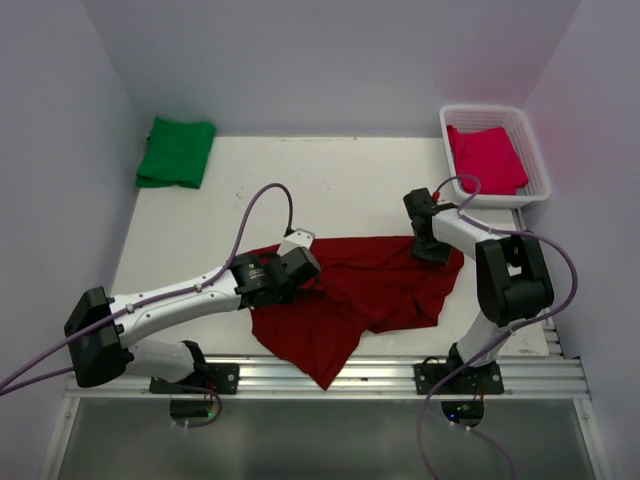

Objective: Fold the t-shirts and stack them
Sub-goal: Flatten out the tshirt

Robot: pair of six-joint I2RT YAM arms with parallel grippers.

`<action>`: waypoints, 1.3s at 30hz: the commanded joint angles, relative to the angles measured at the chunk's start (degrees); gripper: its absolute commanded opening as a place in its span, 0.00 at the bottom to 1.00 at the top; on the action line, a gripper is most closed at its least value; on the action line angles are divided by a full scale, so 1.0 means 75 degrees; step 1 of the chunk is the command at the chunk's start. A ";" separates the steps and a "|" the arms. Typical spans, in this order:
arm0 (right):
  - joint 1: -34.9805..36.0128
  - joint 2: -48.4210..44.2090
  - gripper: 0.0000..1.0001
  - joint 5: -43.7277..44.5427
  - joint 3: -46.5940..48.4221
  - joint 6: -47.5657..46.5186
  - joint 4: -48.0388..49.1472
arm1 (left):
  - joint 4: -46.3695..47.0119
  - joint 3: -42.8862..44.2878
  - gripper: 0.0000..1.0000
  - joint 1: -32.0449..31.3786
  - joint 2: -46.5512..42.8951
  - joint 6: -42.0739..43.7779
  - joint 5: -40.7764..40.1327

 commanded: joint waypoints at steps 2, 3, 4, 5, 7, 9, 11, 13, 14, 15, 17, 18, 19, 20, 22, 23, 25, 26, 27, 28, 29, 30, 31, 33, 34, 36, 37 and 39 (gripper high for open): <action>-0.0292 0.0381 0.39 -0.0573 -0.0191 0.0317 0.0876 | -0.0181 0.0047 0.00 -0.0018 -0.0174 -0.0180 -0.0348; -0.0316 0.0416 0.29 -0.0667 -0.0215 0.0305 0.1005 | -0.0193 0.0047 0.00 -0.0018 -0.0198 -0.0180 -0.0360; -0.0316 0.0486 0.00 -0.0703 -0.0227 0.0293 0.1029 | -0.0204 0.0058 0.00 -0.0018 -0.0198 -0.0180 -0.0407; -0.0328 0.0498 0.00 -0.0726 -0.0215 0.0270 0.1064 | -0.0228 0.0070 0.00 -0.0018 -0.0233 -0.0180 -0.0442; -0.0339 0.0371 0.00 -0.0902 -0.0192 0.0142 0.1158 | -0.0275 0.0105 0.00 -0.0006 -0.0268 -0.0215 -0.0594; -0.0328 0.0172 0.00 -0.0972 -0.0098 0.0048 0.1111 | -0.0461 0.0269 0.00 -0.0006 -0.0292 -0.0297 -0.0746; -0.0328 -0.0237 0.00 -0.1148 0.0042 -0.0140 0.1111 | -0.0695 0.0502 0.00 -0.0006 -0.0385 -0.0356 -0.1039; -0.0339 -0.0438 0.00 -0.1370 0.0241 -0.0385 0.1006 | -0.0907 0.0702 0.00 -0.0006 -0.0444 -0.0473 -0.1494; -0.0328 -0.0532 0.00 -0.1475 0.0520 -0.0468 0.0855 | -0.1198 0.0958 0.00 -0.0006 -0.0490 -0.0520 -0.1694; -0.0328 -0.0510 0.00 -0.1581 0.0674 -0.0573 0.0772 | -0.1375 0.1112 0.00 -0.0006 -0.0502 -0.0636 -0.1917; -0.0339 -0.0370 0.00 -0.1932 0.1155 -0.0808 0.0538 | -0.1912 0.1567 0.00 0.0018 -0.0503 -0.0754 -0.2550; -0.0340 -0.0299 0.00 -0.2061 0.1272 -0.0889 0.0560 | -0.2043 0.1709 0.00 0.0052 -0.0503 -0.0766 -0.2714; -0.0328 -0.0217 0.00 -0.2283 0.1366 -0.1029 0.0572 | -0.2137 0.1827 0.00 0.0088 -0.0514 -0.0743 -0.2936; -0.0339 -0.0135 0.00 -0.2529 0.1576 -0.1042 0.0526 | -0.2301 0.2037 0.00 0.0123 -0.0549 -0.0720 -0.3019; -0.0316 0.0169 0.02 -0.2928 0.1811 -0.1112 0.0537 | -0.2396 0.2179 0.00 0.0240 -0.0596 -0.0626 -0.3207; -0.0316 0.0298 0.09 -0.3185 0.1894 -0.1136 0.0491 | -0.2477 0.2272 0.00 0.0333 -0.0620 -0.0591 -0.3266; -0.0316 0.0579 0.37 -0.3211 0.2151 -0.1160 0.0385 | -0.2536 0.2320 0.00 0.0439 -0.0713 -0.0485 -0.3360; -0.0305 0.0604 0.41 -0.3141 0.2187 -0.1137 0.0315 | -0.2606 0.2343 0.00 0.0579 -0.0760 -0.0462 -0.3395; -0.0316 0.0569 0.45 -0.3001 0.2187 -0.1067 0.0314 | -0.2619 0.2344 0.00 0.0650 -0.0795 -0.0380 -0.3407; -0.0316 0.0522 0.51 -0.2907 0.2164 -0.1043 0.0314 | -0.2619 0.2332 0.00 0.0732 -0.0877 -0.0333 -0.3395; -0.0316 0.0487 0.52 -0.2802 0.2164 -0.0996 0.0280 | -0.2619 0.2320 0.00 0.0883 -0.0912 -0.0228 -0.3395; -0.0316 0.0417 0.53 -0.2441 0.2141 -0.0949 0.0244 | -0.2619 0.2320 0.00 0.0954 -0.0948 -0.0181 -0.3407; -0.0316 0.0300 0.54 -0.2287 0.2094 -0.0844 0.0209 | -0.2595 0.2309 0.00 0.1036 -0.1029 -0.0134 -0.3407; -0.0316 0.0194 0.53 -0.1831 0.2035 -0.0692 0.0069 | -0.2560 0.2309 0.00 0.1248 -0.1077 0.0030 -0.3407; -0.0316 0.0020 0.52 -0.1724 0.1884 -0.0645 0.0057 | -0.2514 0.2297 0.00 0.1306 -0.1123 0.0089 -0.3419; -0.0305 -0.0215 0.49 -0.1536 0.1649 -0.0516 0.0091 | -0.2443 0.2273 0.00 0.1459 -0.1135 0.0252 -0.3407; -0.0316 -0.0356 0.49 -0.1489 0.1486 -0.0388 0.0127 | -0.2431 0.2262 0.00 0.1505 -0.1135 0.0277 -0.3430; -0.0316 -0.0812 0.45 -0.1488 0.0947 -0.0305 0.0360 | -0.2350 0.2250 0.00 0.1541 -0.1100 0.0335 -0.3431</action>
